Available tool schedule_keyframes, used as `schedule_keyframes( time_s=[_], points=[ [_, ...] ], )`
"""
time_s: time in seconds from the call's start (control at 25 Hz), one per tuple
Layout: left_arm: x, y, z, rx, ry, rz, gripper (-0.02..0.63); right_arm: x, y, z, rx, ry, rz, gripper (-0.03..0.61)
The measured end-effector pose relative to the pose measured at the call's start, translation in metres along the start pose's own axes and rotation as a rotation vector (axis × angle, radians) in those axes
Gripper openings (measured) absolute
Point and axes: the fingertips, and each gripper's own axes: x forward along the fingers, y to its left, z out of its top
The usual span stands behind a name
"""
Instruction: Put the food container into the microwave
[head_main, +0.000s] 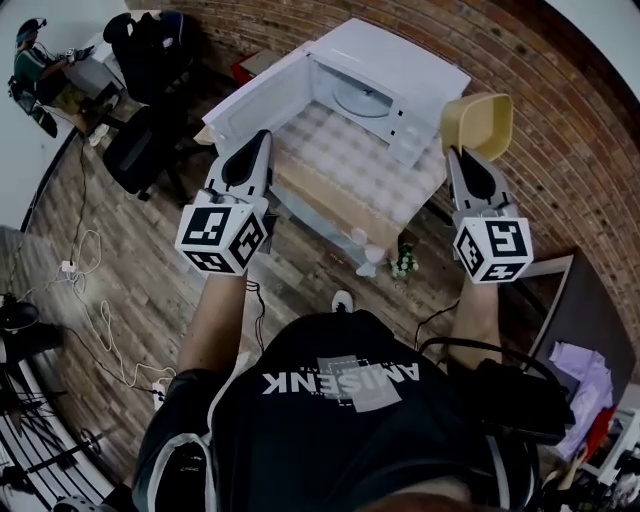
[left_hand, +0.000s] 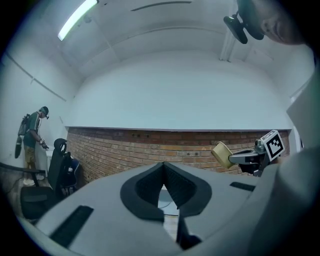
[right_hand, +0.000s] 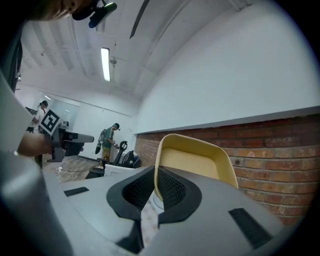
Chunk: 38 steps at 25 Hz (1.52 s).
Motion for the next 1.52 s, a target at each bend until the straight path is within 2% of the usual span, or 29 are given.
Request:
schedule_keyframes(
  time_s=[0.24,0.56,0.96,1.28,1.52],
  points=[
    [0.04,-0.004,-0.009,0.011,0.031,0.03,0.011,0.02,-0.045,-0.009,0.01,-0.011,0.015,0.052],
    [0.082,0.001,-0.013,0.018,0.051,-0.001,0.012,0.049,-0.065,-0.014,0.005,-0.001,0.017,0.052],
    [0.127,0.047,-0.008,-0.023,-0.006,-0.058,0.012,0.086,-0.057,-0.008,-0.007,0.034,-0.061,0.052],
    [0.164,0.098,-0.006,-0.04,-0.009,-0.136,0.012,0.124,-0.045,0.004,-0.009,0.062,-0.147,0.052],
    [0.18,0.126,-0.012,-0.071,0.004,-0.189,0.011,0.153,-0.025,0.003,-0.031,0.107,-0.163,0.052]
  ],
)
